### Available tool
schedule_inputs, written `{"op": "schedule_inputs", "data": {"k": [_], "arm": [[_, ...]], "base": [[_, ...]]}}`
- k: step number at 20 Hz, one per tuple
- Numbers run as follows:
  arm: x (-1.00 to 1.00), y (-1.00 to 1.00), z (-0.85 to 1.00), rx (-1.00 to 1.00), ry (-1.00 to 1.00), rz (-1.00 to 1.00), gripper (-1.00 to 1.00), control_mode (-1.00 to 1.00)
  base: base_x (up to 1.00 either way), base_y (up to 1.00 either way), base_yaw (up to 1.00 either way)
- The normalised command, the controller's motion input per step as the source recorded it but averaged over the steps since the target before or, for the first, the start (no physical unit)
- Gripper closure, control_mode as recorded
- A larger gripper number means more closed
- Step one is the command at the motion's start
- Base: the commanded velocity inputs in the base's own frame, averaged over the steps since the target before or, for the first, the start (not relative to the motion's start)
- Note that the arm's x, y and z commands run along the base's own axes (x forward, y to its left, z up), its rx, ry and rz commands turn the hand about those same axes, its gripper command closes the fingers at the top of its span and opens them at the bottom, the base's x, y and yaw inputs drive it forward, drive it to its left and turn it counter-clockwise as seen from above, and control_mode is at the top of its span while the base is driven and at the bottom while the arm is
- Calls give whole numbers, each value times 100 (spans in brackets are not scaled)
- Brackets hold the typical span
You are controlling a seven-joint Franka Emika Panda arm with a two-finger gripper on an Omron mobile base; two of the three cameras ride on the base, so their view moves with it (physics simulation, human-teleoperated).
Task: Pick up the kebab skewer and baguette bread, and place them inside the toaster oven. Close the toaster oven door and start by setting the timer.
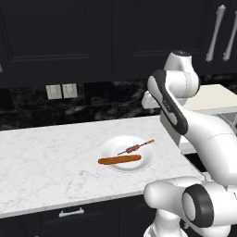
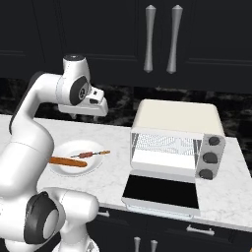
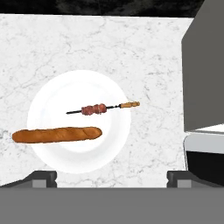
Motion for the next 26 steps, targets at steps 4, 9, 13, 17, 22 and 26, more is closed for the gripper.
{"op": "schedule_inputs", "data": {"k": [4,9,13,17,22,26], "arm": [[0,0,0,0,0,0,-100,-100],[0,0,0,0,0,0,-100,-100],[0,0,0,0,0,0,-100,-100],[-28,-15,-8,1,-1,1,-100,-100],[-67,-59,-34,3,-14,9,-100,-100],[-63,-74,-18,0,-19,11,-100,-100]], "base": [[0,0,0],[0,0,0],[0,0,0],[0,0,0],[0,0,0],[0,0,0]]}}
